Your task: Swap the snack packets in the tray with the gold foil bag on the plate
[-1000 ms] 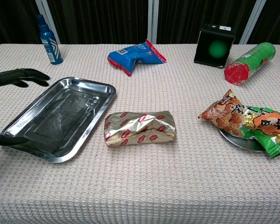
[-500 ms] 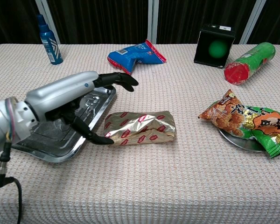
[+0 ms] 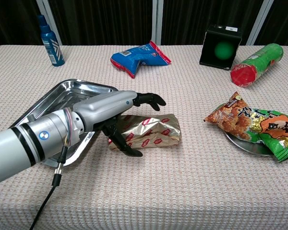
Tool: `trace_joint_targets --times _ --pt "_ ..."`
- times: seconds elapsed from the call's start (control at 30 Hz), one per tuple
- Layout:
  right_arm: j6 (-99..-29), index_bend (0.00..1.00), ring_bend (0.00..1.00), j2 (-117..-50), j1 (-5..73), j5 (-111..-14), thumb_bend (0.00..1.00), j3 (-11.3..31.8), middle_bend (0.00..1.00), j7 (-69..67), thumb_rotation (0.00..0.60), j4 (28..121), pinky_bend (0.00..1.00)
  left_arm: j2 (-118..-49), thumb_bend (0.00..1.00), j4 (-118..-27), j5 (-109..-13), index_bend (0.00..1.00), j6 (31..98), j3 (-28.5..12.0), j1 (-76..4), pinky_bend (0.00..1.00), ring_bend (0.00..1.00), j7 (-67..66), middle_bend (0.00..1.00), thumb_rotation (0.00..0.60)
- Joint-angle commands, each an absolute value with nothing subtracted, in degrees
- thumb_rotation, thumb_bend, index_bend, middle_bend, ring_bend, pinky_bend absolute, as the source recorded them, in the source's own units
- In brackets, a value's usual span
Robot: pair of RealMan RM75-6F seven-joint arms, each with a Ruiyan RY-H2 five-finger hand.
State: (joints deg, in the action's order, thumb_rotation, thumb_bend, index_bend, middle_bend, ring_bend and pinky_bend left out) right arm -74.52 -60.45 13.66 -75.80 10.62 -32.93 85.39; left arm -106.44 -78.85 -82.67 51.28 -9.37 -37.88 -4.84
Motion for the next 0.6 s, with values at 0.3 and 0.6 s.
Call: trace_joint_targets --times 0.3,0.6 --pt "-72.95 0.00 0.00 -62.87 13.34 -75.64 0.00 10.37 0.01 -33.94 0.600 84.02 0.00 -108.40 0.29 -75.69 -80.56 0.35 53.85 -7.62 -37.68 0.15 0.12 -9.12 0.39 0.600" --pt "-72.96 0.00 0.00 -63.04 13.20 -75.71 0.00 10.89 0.01 -33.30 0.600 84.32 0.00 -106.43 0.35 -77.96 -83.63 0.50 59.88 -7.92 -37.07 0.19 0.24 -7.70 0.53 0.600"
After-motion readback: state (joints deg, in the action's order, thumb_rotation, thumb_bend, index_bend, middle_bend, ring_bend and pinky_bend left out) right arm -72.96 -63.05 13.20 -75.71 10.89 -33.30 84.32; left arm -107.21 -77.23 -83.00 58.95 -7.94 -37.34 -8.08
